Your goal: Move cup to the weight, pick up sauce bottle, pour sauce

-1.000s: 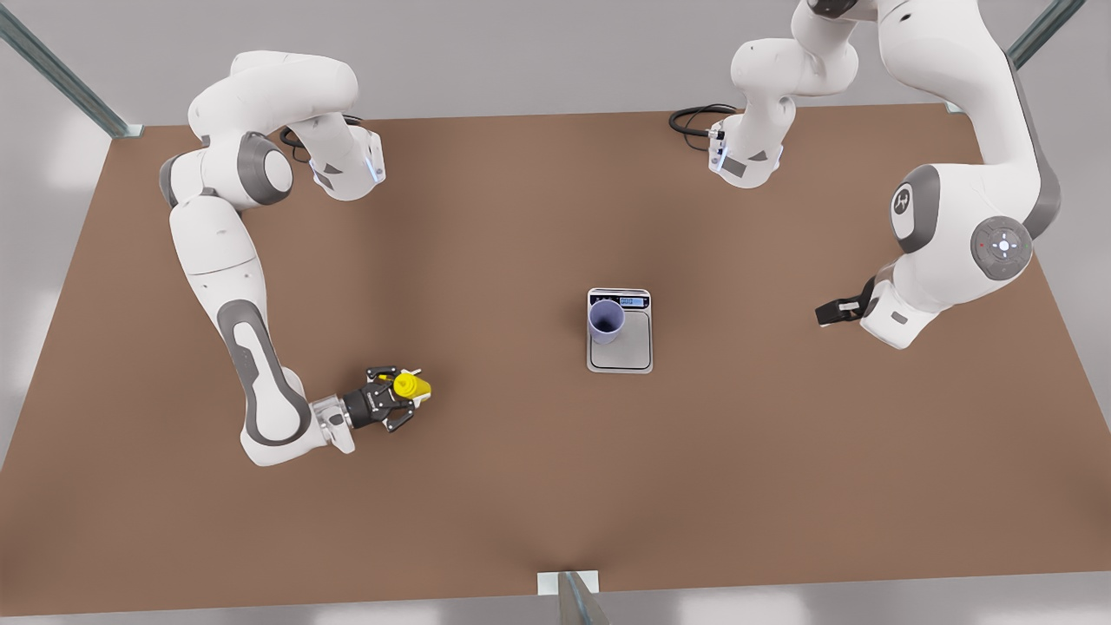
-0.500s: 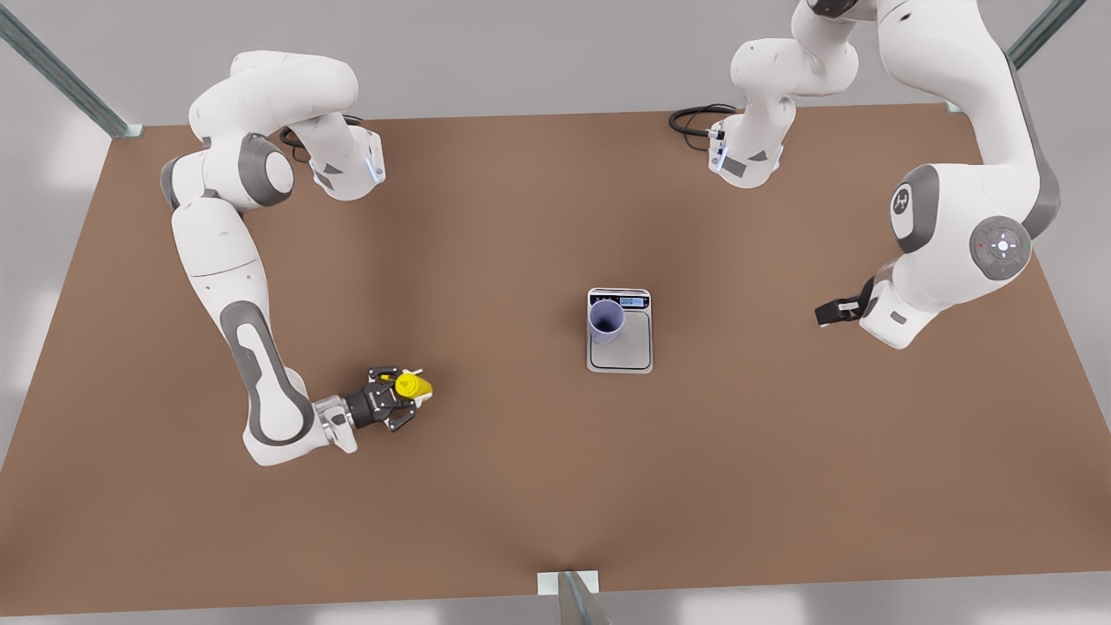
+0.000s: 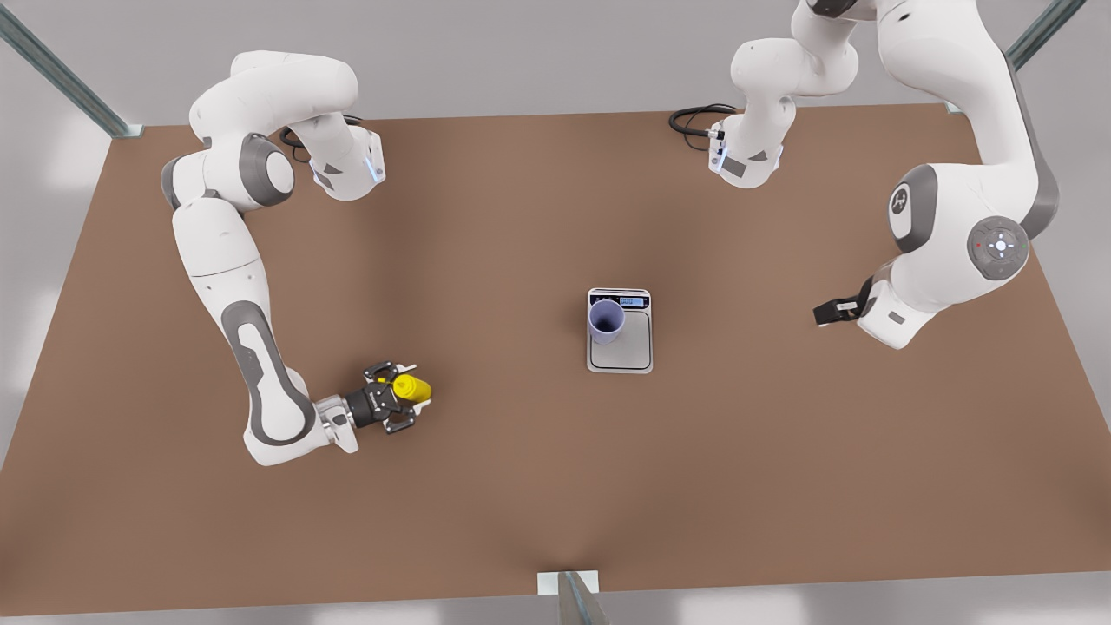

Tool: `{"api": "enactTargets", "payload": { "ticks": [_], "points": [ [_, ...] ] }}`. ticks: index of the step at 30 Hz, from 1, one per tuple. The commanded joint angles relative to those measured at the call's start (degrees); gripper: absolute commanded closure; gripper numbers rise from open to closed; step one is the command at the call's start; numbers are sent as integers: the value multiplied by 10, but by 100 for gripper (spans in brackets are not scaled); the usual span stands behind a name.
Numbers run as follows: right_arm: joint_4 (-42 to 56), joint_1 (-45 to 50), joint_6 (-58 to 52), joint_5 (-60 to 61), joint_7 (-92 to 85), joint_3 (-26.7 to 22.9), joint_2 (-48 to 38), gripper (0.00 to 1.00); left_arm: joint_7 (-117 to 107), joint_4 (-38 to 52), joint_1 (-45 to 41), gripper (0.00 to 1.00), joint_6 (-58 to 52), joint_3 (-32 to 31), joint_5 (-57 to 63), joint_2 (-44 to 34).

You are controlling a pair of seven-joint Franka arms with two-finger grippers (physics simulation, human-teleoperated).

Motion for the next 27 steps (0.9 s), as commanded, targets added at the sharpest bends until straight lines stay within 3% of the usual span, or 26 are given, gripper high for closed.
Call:
{"api": "enactTargets", "payload": {
  "ticks": [1, 27],
  "points": [
    [0, 1, 0, 0, 0, 0, 0, 0, 0, 0, 0, 0, 0, 0, 0, 0],
    [-1, 4, 4, 0, 4, -7, 0, 0, 0, 0, -1, 0, -1, 0, 0, 0]
  ]
}}
